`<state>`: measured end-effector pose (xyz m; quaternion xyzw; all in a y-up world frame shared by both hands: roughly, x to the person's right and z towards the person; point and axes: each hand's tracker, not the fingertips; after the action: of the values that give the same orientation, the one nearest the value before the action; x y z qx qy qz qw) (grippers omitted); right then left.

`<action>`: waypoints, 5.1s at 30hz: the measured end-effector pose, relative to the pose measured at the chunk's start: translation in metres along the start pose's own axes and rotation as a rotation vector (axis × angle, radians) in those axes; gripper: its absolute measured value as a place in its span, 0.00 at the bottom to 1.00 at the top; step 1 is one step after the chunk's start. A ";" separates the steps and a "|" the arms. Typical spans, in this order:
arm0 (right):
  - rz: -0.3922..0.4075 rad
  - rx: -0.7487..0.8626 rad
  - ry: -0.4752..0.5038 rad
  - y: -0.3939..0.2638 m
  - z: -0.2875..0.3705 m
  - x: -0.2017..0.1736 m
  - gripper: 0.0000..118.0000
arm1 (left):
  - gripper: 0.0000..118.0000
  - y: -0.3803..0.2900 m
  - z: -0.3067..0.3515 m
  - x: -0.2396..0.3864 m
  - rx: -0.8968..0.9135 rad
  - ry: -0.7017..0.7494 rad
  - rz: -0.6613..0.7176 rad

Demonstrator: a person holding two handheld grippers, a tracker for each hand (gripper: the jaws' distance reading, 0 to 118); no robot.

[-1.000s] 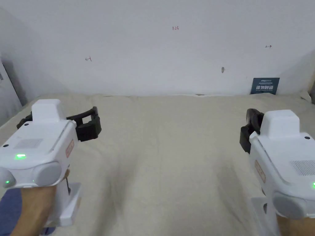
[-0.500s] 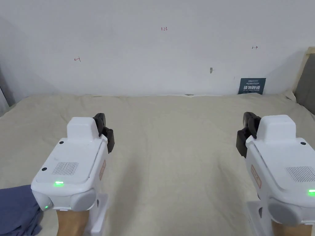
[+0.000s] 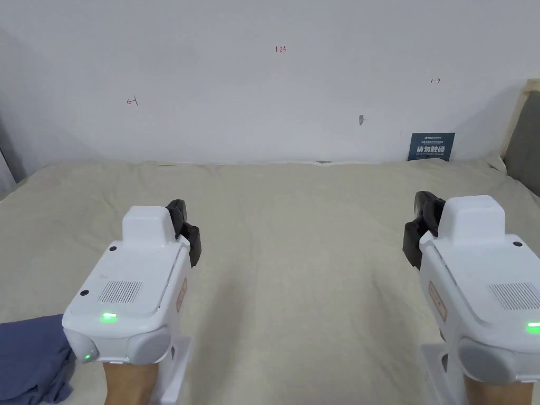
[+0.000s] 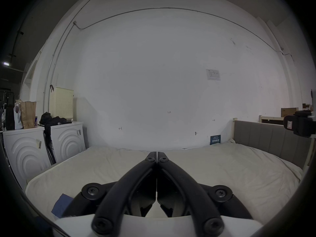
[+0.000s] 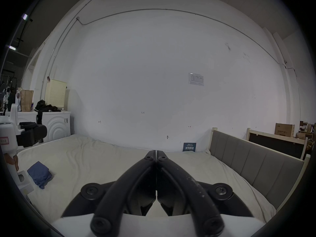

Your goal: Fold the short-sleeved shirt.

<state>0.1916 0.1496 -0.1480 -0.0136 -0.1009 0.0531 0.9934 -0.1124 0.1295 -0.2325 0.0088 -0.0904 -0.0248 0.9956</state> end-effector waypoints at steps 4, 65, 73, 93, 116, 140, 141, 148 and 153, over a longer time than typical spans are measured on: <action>0.001 0.002 0.002 0.001 0.001 -0.002 0.01 | 0.00 0.000 0.000 -0.002 -0.006 -0.005 0.015; 0.006 0.008 0.015 0.008 0.006 -0.010 0.03 | 0.02 -0.002 0.005 -0.020 -0.022 0.016 0.028; -0.018 -0.022 0.045 0.005 0.003 -0.011 0.94 | 1.00 -0.001 -0.002 -0.027 -0.061 0.010 0.081; -0.051 -0.010 0.027 0.009 0.008 -0.014 1.00 | 1.00 -0.001 0.006 -0.025 -0.033 0.019 0.031; -0.042 -0.013 0.039 0.014 0.013 -0.019 1.00 | 1.00 -0.004 0.008 -0.026 -0.040 0.017 0.022; -0.035 -0.028 0.049 0.014 0.011 -0.021 1.00 | 1.00 -0.006 0.007 -0.028 -0.040 0.018 0.022; -0.038 -0.031 0.053 0.014 0.010 -0.021 1.00 | 1.00 -0.006 0.007 -0.029 -0.040 0.017 0.023; -0.217 -0.250 0.017 0.014 -0.002 -0.016 1.00 | 1.00 -0.004 0.009 -0.032 -0.042 0.014 0.034; -0.267 -0.508 -0.110 0.021 -0.014 -0.015 1.00 | 1.00 -0.006 0.008 -0.033 -0.045 0.021 0.022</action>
<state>0.1774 0.1684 -0.1651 -0.2456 -0.1655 -0.1045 0.9494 -0.1466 0.1255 -0.2308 -0.0146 -0.0794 -0.0158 0.9966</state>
